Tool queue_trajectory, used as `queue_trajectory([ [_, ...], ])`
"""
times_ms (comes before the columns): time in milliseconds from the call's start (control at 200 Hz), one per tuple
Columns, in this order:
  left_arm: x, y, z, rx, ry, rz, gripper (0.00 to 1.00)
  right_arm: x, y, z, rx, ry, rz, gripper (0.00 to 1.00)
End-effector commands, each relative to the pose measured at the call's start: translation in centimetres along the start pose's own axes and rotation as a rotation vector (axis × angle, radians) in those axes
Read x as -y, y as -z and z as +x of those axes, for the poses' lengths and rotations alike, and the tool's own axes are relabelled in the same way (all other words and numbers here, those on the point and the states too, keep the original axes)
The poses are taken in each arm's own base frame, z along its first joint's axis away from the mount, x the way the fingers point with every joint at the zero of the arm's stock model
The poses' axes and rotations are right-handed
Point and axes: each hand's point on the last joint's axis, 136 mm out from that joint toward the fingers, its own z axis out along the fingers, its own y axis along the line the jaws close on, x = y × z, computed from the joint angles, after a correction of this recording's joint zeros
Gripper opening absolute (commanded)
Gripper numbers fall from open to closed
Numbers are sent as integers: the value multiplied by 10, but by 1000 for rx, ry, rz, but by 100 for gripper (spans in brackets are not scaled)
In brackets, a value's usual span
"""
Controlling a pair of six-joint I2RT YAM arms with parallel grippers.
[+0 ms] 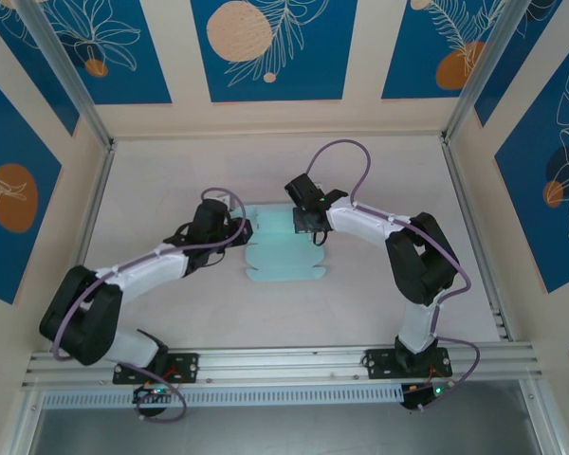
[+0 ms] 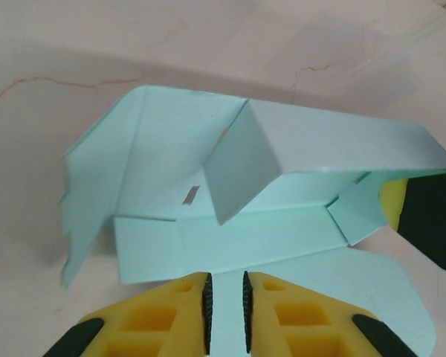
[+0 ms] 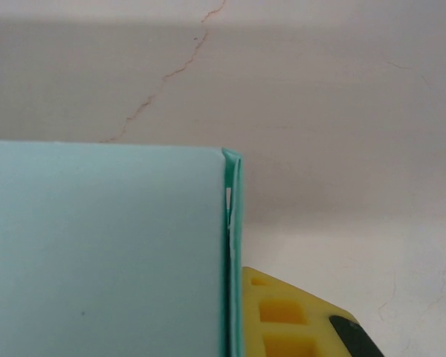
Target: Fold the paper box
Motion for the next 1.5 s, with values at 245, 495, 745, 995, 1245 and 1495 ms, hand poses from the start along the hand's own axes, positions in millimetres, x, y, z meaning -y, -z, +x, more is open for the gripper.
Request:
queue_trajectory([
  [245, -18, -21, 35, -62, 103, -6, 19, -5, -12, 20, -53, 17, 15, 0],
  [495, -25, -31, 35, -51, 127, -39, 56, -7, -12, 22, -50, 29, 12, 0],
  [745, -31, -41, 38, -55, 114, -55, 56, -7, -11, 21, -45, 28, 11, 0],
  [995, -24, -47, 26, 10, 21, -13, 57, -11, -14, 23, -49, 34, 3, 0],
  [1245, -4, -46, 9, 66, -58, 54, 49, -11, -16, 24, -51, 32, 7, 0],
  [1495, 6, -52, 12, 48, -91, 106, 37, -12, -16, 25, -53, 39, 6, 0],
])
